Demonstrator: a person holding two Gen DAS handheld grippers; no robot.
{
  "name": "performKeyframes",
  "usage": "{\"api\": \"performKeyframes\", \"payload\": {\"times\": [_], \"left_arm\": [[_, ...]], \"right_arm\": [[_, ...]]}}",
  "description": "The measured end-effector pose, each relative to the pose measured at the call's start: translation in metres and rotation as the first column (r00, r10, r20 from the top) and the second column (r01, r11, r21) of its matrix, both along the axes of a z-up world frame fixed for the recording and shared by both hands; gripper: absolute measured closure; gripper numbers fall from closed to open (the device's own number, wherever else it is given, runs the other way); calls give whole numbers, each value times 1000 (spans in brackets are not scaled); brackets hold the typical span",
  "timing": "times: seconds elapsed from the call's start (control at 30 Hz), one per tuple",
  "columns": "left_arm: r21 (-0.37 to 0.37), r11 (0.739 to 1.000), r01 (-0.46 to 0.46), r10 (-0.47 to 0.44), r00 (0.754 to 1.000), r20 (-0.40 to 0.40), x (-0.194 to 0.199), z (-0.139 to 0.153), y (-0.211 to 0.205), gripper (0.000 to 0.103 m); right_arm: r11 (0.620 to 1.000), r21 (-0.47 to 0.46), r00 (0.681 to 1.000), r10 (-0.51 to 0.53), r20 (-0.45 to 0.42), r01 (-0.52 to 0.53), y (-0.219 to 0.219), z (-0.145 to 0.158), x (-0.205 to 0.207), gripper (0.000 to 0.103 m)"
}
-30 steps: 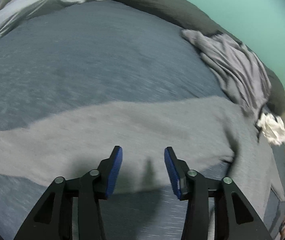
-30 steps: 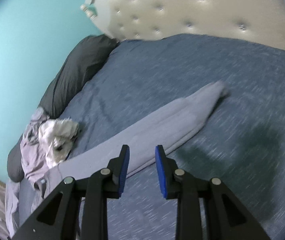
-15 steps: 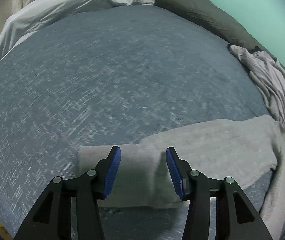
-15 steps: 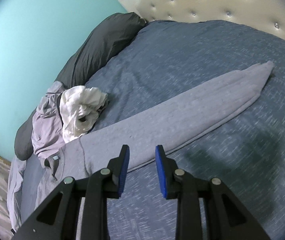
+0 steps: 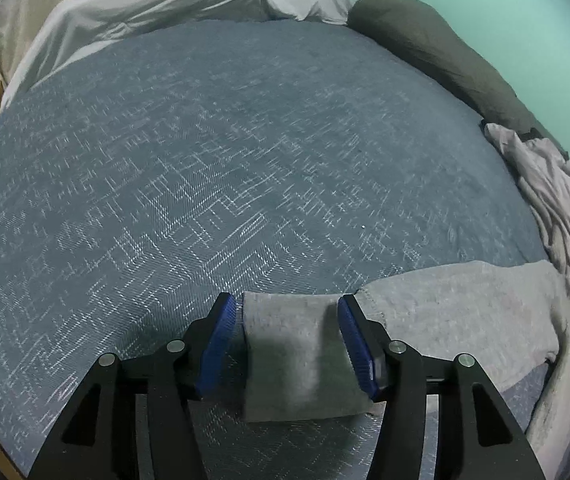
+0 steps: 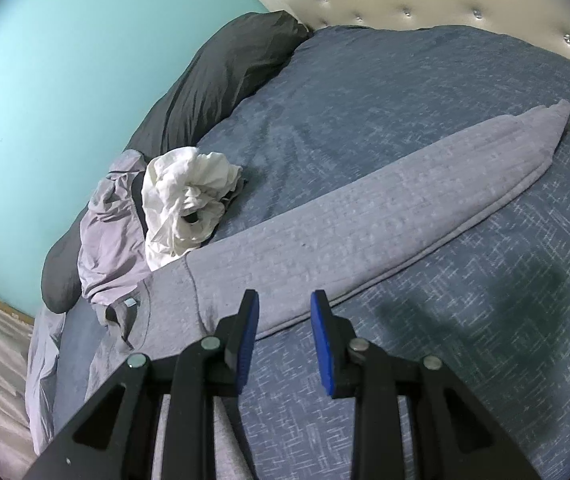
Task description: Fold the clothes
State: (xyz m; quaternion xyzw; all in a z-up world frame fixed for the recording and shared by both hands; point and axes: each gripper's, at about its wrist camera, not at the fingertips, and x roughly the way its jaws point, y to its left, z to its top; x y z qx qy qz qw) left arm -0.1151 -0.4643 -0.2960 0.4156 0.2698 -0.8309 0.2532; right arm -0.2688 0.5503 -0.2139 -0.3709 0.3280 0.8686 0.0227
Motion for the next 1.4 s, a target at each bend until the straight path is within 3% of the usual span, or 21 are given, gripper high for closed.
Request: {"api": "performKeyframes", "payload": {"times": [0.2, 0.4, 0.77, 1.4], "left_arm": [[-39, 998, 49, -49, 999, -5, -3, -1, 11, 50], [-67, 992, 103, -103, 995, 4, -14, 0, 24, 88], [-145, 986, 81, -86, 996, -26, -8, 35, 7, 93], [-247, 969, 17, -52, 989, -137, -62, 118, -52, 97]], "right_arm": [[1000, 4, 1000, 9, -4, -9, -8, 4, -2, 77], [1000, 7, 1000, 9, -1, -9, -11, 4, -4, 77], [1000, 4, 1000, 11, 9, -11, -18, 3, -4, 77], [997, 62, 999, 38, 12, -39, -53, 24, -8, 77]]}}
